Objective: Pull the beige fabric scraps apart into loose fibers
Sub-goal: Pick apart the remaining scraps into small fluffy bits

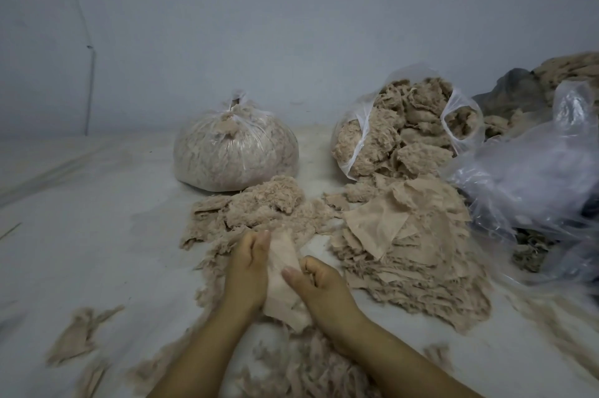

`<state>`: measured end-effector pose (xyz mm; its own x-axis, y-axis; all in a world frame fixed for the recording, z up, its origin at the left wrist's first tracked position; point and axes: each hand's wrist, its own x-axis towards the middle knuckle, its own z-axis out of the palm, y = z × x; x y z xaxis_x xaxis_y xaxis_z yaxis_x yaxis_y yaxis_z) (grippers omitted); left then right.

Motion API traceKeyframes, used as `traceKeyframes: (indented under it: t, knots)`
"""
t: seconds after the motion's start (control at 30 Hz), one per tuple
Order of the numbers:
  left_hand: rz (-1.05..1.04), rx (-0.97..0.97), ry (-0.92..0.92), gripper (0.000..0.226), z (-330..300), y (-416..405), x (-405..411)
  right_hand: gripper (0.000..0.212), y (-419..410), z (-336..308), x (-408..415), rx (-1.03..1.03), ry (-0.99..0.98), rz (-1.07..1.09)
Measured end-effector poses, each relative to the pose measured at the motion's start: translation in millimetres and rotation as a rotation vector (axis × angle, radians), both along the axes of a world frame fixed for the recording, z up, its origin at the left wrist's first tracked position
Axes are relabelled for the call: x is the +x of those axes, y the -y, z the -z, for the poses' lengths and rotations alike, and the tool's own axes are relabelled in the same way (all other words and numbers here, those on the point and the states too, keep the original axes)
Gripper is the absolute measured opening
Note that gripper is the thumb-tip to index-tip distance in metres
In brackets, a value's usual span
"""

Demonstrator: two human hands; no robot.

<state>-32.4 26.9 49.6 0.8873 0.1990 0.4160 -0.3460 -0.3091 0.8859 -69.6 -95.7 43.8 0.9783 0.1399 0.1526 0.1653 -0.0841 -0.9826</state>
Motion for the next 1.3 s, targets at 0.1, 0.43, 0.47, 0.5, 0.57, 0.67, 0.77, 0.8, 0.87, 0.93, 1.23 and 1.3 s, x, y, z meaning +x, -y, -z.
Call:
traceKeyframes:
  t: [0.1,0.43,0.47,0.5,0.57,0.67,0.77,0.8,0.87,0.93,1.23,1.3]
  knots:
    - [-0.164,-0.168,-0.097,0.030,1,-13,12,0.037,2,-1,2,-0.036,0.066,0.104]
    - [0.004,-0.149,-0.083,0.031,-3,0,0,0.037,0,-4,-5,0.082,-0.202,-0.188]
    - [-0.040,-0.155,-0.072,0.031,-4,1,1,0.022,0,-5,-7,0.084,-0.197,-0.204]
    - [-0.107,-0.182,-0.066,0.031,-5,-1,3,0.009,0,-7,-8,0.087,-0.202,-0.203]
    - [-0.207,-0.277,-0.075,0.029,-4,-8,8,0.015,0,-8,-8,0.078,-0.209,-0.179]
    - [-0.256,-0.334,-0.116,0.026,2,-13,14,0.015,-2,-11,-8,0.060,-0.236,-0.189]
    - [-0.302,-0.226,-0.114,0.030,3,-18,19,0.014,1,-13,-11,0.052,-0.256,-0.191]
    - [-0.328,-0.178,-0.110,0.031,2,-22,19,0.018,4,-12,-10,0.031,-0.250,-0.173]
    - [-0.381,-0.166,-0.133,0.034,3,-31,21,0.024,12,-11,-9,-0.018,-0.222,-0.119]
    - [-0.373,-0.202,-0.193,0.041,4,-37,24,0.028,19,-13,-8,-0.021,-0.182,-0.075]
    - [-0.214,-0.198,-0.092,0.030,-1,-12,13,0.025,10,-5,-8,0.080,-0.255,-0.293]
    - [-0.350,-0.280,-0.101,0.031,-2,-32,23,0.024,15,-6,-8,0.041,-0.275,-0.284]
